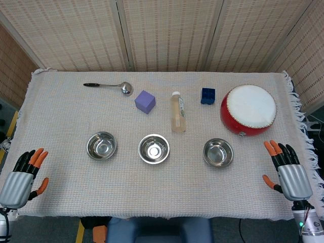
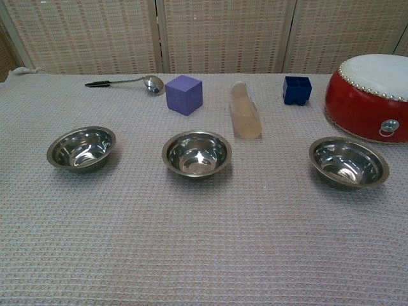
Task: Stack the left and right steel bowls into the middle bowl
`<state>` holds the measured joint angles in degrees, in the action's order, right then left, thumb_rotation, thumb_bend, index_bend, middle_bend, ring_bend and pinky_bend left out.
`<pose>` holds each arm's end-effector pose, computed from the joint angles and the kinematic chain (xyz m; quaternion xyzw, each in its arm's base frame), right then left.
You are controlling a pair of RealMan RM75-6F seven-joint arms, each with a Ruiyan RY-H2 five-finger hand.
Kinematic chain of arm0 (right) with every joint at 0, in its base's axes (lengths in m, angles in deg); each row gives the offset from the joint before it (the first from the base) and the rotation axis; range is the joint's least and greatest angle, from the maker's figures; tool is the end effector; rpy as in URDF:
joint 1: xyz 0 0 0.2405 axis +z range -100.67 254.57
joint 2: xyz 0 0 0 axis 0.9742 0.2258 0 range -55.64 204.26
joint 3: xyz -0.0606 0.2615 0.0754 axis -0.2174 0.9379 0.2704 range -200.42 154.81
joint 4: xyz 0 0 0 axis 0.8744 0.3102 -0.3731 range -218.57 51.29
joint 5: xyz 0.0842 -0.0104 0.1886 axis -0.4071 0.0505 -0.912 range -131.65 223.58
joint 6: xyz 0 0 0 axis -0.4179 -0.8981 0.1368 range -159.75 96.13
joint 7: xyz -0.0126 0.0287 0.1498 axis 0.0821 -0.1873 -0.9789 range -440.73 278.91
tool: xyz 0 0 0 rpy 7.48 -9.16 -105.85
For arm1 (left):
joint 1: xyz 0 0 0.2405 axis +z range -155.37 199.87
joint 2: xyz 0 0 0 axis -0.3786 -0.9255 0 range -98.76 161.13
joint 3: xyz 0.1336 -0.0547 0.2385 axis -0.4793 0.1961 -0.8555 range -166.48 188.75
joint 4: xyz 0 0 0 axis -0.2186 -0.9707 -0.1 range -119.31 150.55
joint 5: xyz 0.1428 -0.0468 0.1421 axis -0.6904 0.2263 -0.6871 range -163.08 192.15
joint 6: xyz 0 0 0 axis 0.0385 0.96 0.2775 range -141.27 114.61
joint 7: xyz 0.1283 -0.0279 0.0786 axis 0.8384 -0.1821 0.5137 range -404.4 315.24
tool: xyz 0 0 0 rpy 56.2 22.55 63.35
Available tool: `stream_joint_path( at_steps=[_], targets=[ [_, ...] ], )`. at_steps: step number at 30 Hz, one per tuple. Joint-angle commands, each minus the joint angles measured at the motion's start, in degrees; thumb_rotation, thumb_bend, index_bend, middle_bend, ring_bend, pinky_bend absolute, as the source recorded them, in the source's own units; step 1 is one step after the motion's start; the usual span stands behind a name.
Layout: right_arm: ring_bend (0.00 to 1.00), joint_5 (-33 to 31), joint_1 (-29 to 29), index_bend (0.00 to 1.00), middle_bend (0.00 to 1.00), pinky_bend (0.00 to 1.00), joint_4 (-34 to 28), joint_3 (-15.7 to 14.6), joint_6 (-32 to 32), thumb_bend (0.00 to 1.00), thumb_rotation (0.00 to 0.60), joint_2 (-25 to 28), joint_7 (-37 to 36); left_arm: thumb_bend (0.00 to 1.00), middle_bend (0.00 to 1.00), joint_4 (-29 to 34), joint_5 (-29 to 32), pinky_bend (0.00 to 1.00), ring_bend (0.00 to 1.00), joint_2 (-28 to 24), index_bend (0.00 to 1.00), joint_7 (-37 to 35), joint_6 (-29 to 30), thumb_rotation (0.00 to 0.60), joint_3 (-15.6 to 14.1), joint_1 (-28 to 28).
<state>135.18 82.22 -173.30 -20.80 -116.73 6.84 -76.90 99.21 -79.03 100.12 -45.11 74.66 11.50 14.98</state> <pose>-0.3269 -0.1908 0.1501 0.6264 -0.3602 0.3789 0.5782 -0.3270 0.1969 0.1490 -0.6485 -0.3262 -0.4076 0.5540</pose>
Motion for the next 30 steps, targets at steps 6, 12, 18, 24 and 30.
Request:
stream_joint_path(
  at_steps=[6, 12, 18, 24, 30],
  targets=[
    [0.00, -0.72, -0.30, 0.00, 0.00, 0.00, -0.94, 0.25, -0.07, 0.15, 0.600, 0.51, 0.07, 0.41, 0.00, -2.26, -0.21, 0.06, 0.00, 4.95, 0.00, 0.15, -6.59, 0.600, -0.40, -3.40],
    [0.00, -1.77, 0.07, 0.00, 0.00, 0.00, -0.98, 0.42, 1.19, 0.15, 0.600, 0.30, 0.52, 0.42, 0.00, -5.22, 2.25, 0.06, 0.00, 10.85, 0.00, 5.12, -13.26, 0.600, 1.59, -7.90],
    [0.00, -2.39, 0.14, 0.00, 0.00, 0.00, -1.12, 0.48, 1.79, 0.15, 0.600, 0.59, 0.18, 0.42, 0.00, -8.93, 4.44, 0.05, 0.00, 15.61, 0.00, 8.38, -18.07, 0.600, 2.55, -11.18],
    [0.00, -3.25, 0.25, 0.00, 0.00, 0.00, -1.70, 0.29, 2.99, 0.15, 0.600, 1.27, 0.06, 0.42, 0.00, -12.55, 4.30, 0.05, 0.00, 19.68, 0.02, 7.36, -19.60, 0.600, 2.77, -13.60],
    [0.00, -3.57, 0.36, 0.00, 0.00, 0.00, -2.51, 0.09, 3.77, 0.15, 0.600, 2.11, -0.27, 0.42, 0.00, -19.70, 3.22, 0.05, 0.00, 24.52, 0.21, 4.88, -17.91, 0.600, 3.76, -15.72]
  ],
)
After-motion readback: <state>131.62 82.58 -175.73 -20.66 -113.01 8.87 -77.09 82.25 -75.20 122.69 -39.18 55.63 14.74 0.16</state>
